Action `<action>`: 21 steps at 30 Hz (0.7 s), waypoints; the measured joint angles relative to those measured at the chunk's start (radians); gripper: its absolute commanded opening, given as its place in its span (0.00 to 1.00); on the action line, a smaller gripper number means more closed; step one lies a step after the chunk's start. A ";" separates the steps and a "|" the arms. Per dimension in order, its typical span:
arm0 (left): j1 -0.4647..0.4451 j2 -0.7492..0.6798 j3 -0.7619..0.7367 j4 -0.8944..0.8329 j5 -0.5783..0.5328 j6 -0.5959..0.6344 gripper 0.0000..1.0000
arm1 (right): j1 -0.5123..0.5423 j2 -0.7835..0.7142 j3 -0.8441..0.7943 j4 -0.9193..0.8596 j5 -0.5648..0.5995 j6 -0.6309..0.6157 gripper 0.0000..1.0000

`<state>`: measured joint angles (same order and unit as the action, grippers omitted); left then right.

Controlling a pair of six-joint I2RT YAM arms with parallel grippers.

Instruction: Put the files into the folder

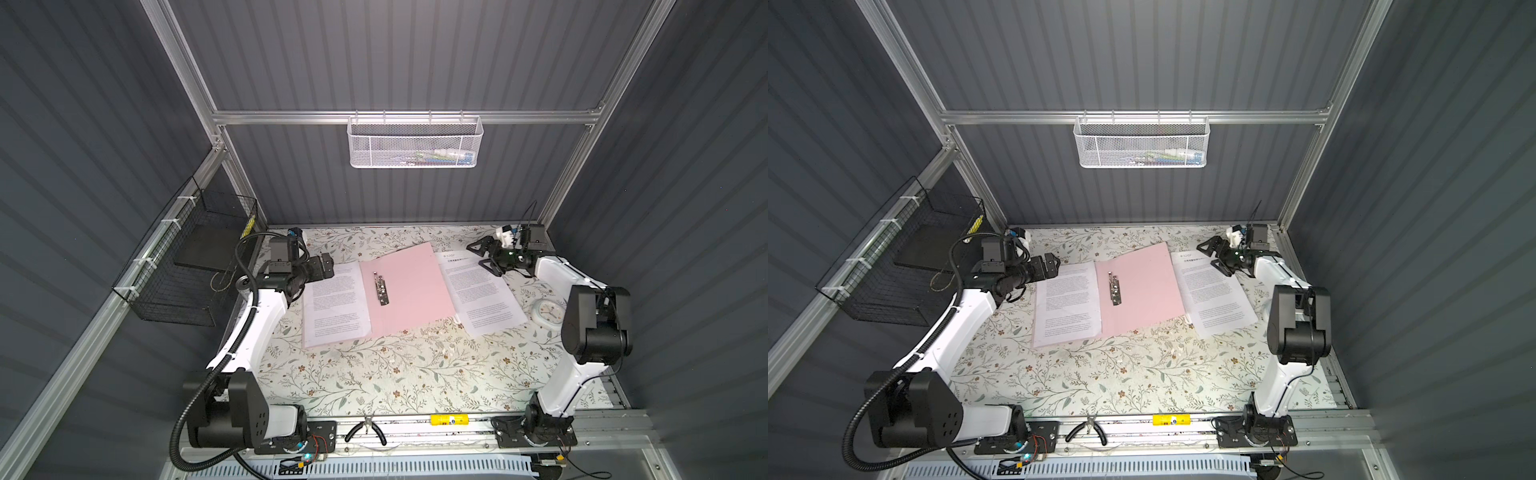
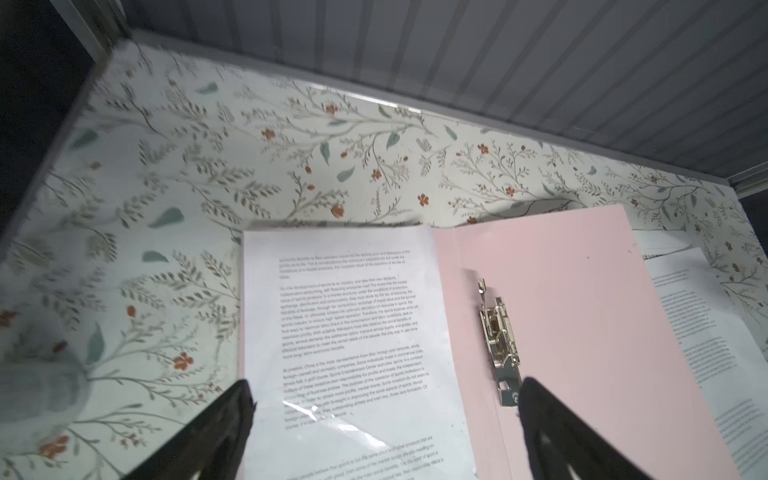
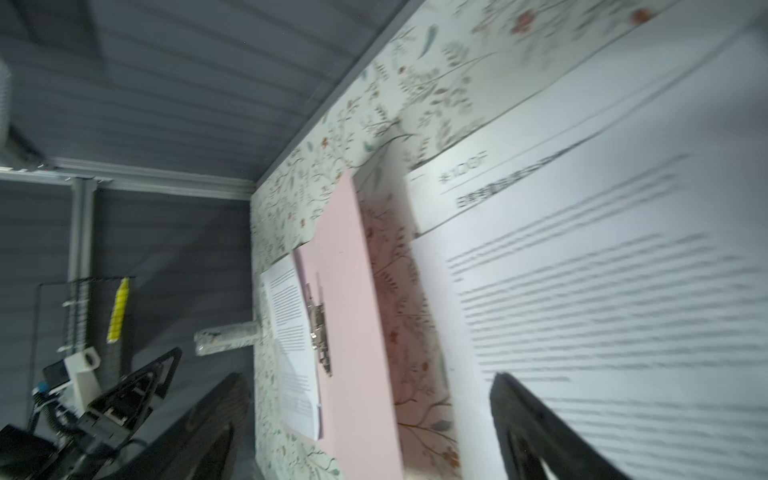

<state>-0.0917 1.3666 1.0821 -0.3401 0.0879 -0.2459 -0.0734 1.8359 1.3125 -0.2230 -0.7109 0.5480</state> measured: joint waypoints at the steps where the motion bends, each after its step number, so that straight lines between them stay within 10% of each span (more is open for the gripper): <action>1: -0.020 0.010 -0.018 0.015 -0.011 -0.014 1.00 | -0.012 -0.001 0.021 -0.047 0.049 -0.033 0.95; 8: -0.145 0.158 0.009 0.027 -0.044 -0.073 1.00 | -0.095 -0.031 0.073 -0.239 0.313 -0.158 0.95; 21: -0.167 0.268 0.061 0.097 0.019 -0.106 1.00 | -0.196 -0.050 -0.030 -0.314 0.362 -0.237 0.55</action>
<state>-0.2588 1.6344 1.1435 -0.2432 0.1066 -0.3515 -0.2691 1.7855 1.2823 -0.5365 -0.3489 0.3111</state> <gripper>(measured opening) 0.995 0.595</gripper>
